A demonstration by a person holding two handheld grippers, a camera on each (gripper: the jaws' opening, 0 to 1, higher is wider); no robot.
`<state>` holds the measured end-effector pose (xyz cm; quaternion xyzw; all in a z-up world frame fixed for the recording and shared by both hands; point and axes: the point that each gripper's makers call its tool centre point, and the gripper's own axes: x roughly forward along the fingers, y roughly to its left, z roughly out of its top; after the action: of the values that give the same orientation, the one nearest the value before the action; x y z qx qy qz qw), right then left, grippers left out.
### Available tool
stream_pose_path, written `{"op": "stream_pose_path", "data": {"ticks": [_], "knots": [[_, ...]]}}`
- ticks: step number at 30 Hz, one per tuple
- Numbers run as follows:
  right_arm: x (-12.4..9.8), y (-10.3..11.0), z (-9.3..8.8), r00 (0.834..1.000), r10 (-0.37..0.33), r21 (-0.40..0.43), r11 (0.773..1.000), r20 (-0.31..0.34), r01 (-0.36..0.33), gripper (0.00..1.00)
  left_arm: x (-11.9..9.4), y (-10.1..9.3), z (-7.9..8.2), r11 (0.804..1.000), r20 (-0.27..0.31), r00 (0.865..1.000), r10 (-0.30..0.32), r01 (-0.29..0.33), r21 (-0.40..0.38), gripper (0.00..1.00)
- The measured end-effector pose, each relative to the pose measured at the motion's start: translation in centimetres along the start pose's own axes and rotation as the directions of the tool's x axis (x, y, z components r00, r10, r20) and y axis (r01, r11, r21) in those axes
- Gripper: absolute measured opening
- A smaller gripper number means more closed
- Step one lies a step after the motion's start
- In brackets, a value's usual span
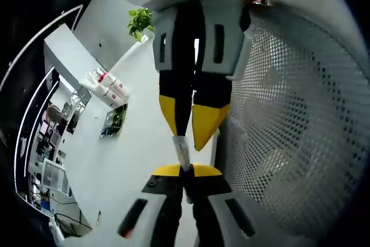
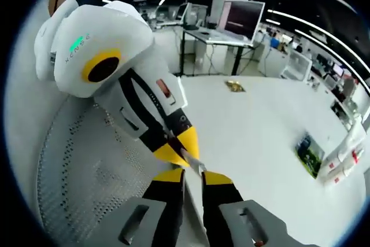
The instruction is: Arrange the skincare products in the storage area until every visible bottle or jar stands upright without overlapping.
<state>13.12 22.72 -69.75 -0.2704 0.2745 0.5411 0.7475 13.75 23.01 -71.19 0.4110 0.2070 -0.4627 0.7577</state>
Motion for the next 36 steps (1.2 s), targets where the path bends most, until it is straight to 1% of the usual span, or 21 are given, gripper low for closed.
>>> {"op": "stream_pose_path", "data": {"ticks": [2, 4, 5, 9, 12, 13, 15, 18, 19, 20, 21, 23, 24, 26, 28, 31, 32, 33, 34, 35, 36], "knots": [[0.0, 0.1, 0.2, 1.0, 0.011, -0.016, 1.0, 0.001, -0.011, 0.05, -0.1, -0.1, 0.3, 1.0, 0.012, 1.0, -0.007, 0.007, 0.015, 0.0], [0.1, -0.1, 0.0, 1.0, 0.022, -0.051, 0.998, -0.014, -0.023, 0.02, 0.0, -0.3, 0.1, 1.0, 0.005, 1.0, -0.016, 0.016, 0.018, 0.0], [0.1, 0.0, 0.0, 0.999, 0.051, -0.042, 0.998, -0.013, -0.051, 0.02, 0.0, -0.3, 0.1, 1.0, 0.005, 1.0, -0.019, 0.019, 0.017, 0.0], [-0.1, 0.2, -0.3, 0.993, 0.114, -0.081, 0.99, -0.016, -0.115, 0.01, -0.2, -0.6, 0.5, 0.998, 0.025, 0.999, -0.028, 0.027, 0.055, 0.0], [-0.3, 0.1, -0.5, 0.99, 0.144, -0.07, 0.987, -0.011, -0.144, 0.0, -0.3, -0.6, 0.9, 0.997, 0.046, 0.999, -0.028, 0.024, 0.069, 0.0], [-0.4, 0.5, -0.4, 0.985, 0.171, -0.057, 0.984, -0.004, -0.171, 0.0, -0.3, -0.6, 1.1, 0.997, 0.06, 0.998, -0.028, 0.024, 0.073, 0.0], [-0.6, 0.5, -0.5, 0.984, 0.179, -0.031, 0.983, -0.011, -0.179, 0.0, -0.2, -0.7, 1.2, 0.998, 0.066, 0.997, -0.034, 0.03, 0.063, 0.0], [-0.9, 0.5, -0.5, 0.981, 0.194, -0.016, 0.981, 0.0, -0.194, 0.0, -0.2, -0.6, 1.5, 0.999, 0.086, 0.996, -0.036, 0.035, 0.012, 0.01], [-0.9, 0.5, -0.6, 0.979, 0.204, -0.005, 0.979, 0.004, -0.204, 0.0, -0.1, -0.7, 1.5, 0.998, 0.095, 0.994, -0.044, 0.049, -0.047, 0.03], [-1.1, 0.5, -0.8, 0.979, 0.205, -0.002, 0.979, 0.003, -0.205, 0.0, -0.1, -0.7, 1.5, 0.996, 0.1, 0.994, -0.045, 0.053, -0.077, 0.05], [-1.2, 0.5, -0.9, 0.979, 0.203, 0.004, 0.979, 0.004, -0.203, 0.0, -0.1, -0.3, 1.5, 0.995, 0.099, 0.995, -0.029, 0.038, -0.09, 0.08], [-1.3, 0.5, -1.4, 0.978, 0.208, 0.019, 0.978, -0.002, -0.208, 0.0, -0.1, 0.2, 1.1, 0.984, 0.085, 0.996, -0.006, 0.021, -0.175, 0.15], [-1.5, 0.4, -1.8, 0.979, 0.203, 0.029, 0.979, -0.008, -0.203, 0.0, -0.1, 0.3, 0.8, 0.975, 0.071, 0.997, -0.005, 0.021, -0.222, 0.18], [-2.0, 0.2, -2.5, 0.98, 0.201, 0.05, 0.979, -0.01, -0.2, 0.0, -0.1, 0.3, 0.9, 0.949, 0.072, 0.997, -0.011, 0.033, -0.313, 0.22], [-2.5, -0.2, -2.9, 0.982, 0.188, 0.079, 0.979, -0.001, -0.187, 0.0, -0.3, 0.8, 0.2, 0.901, 0.051, 0.998, -0.026, 0.045, -0.431, 0.27], [-3.2, -1.1, -2.8, 0.985, 0.167, 0.167, 0.971, 0.049, -0.173, 0.0, -0.5, 2.3, 0.7, 0.851, 0.102, 0.995, 0.01, 0.045, -0.523, 0.31], [-3.4, -1.3, -2.6, 0.984, 0.165, 0.194, 0.965, 0.067, -0.175, 0.0, -0.8, 3.1, 1.0, 0.825, 0.133, 0.99, 0.036, 0.046, -0.564, 0.33], [-3.7, -1.7, -2.3, 0.982, 0.162, 0.228, 0.957, 0.094, -0.18, 0.0, -1.1, 3.7, 1.3, 0.791, 0.161, 0.986, 0.051, 0.059, -0.609, 0.34], [-3.9, -1.8, -2.1, 0.98, 0.164, 0.249, 0.95, 0.116, -0.189, 0.0, -1.3, 4.0, 1.7, 0.769, 0.189, 0.98, 0.056, 0.079, -0.635, 0.34], [-4.2, -2.1, -1.7, 0.976, 0.162, 0.271, 0.942, 0.147, -0.198, 0.0, -1.7, 4.1, 2.3, 0.732, 0.24, 0.97, 0.045, 0.132, -0.669, 0.32], [-4.5, -2.2, -1.4, 0.971, 0.166, 0.285, 0.935, 0.173, -0.211, 0.0, -2.0, 4.2, 2.7, 0.701, 0.27, 0.962, 0.036, 0.168, -0.693, 0.31]]}}
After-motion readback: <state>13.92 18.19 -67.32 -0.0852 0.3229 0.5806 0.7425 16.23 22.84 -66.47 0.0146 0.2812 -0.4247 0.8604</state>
